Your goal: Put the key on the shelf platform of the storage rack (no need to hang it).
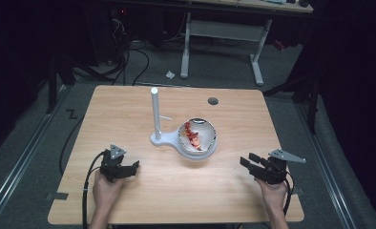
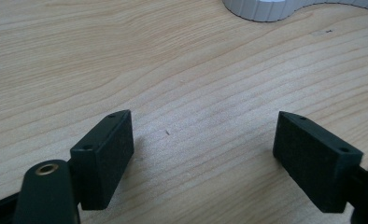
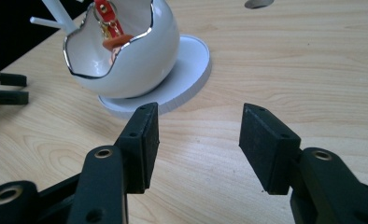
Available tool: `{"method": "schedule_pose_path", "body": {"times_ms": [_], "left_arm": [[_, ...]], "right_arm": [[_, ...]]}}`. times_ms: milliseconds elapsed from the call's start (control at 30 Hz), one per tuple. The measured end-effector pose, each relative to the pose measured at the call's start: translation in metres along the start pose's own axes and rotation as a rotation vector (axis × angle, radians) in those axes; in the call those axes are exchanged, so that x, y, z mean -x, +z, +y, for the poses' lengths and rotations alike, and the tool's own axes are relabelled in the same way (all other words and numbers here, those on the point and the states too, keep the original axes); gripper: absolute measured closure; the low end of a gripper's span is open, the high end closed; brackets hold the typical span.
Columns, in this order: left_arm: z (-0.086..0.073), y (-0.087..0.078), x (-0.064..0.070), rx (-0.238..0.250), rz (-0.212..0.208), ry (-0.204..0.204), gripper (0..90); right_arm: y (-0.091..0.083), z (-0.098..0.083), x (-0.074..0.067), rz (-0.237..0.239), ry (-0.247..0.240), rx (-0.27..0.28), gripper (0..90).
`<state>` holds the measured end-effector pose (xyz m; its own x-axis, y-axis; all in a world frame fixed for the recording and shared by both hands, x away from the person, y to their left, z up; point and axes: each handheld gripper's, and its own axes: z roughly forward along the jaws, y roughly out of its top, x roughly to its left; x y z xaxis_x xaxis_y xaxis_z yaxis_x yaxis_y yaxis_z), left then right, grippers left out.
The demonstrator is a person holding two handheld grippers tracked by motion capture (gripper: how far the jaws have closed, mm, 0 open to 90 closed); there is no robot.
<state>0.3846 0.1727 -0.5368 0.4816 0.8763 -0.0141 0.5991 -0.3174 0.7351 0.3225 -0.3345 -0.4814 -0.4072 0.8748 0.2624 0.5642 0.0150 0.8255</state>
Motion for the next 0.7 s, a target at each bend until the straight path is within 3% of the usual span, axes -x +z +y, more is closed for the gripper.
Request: {"method": "schedule_pose_path", "body": {"times_ms": [700], "left_arm": [[0.000, 0.000, 0.000, 0.000, 0.001, -0.001, 20.8]], "right_arm": [[0.026, -0.015, 0.000, -0.030, -0.005, -0.088, 45.8]]}}
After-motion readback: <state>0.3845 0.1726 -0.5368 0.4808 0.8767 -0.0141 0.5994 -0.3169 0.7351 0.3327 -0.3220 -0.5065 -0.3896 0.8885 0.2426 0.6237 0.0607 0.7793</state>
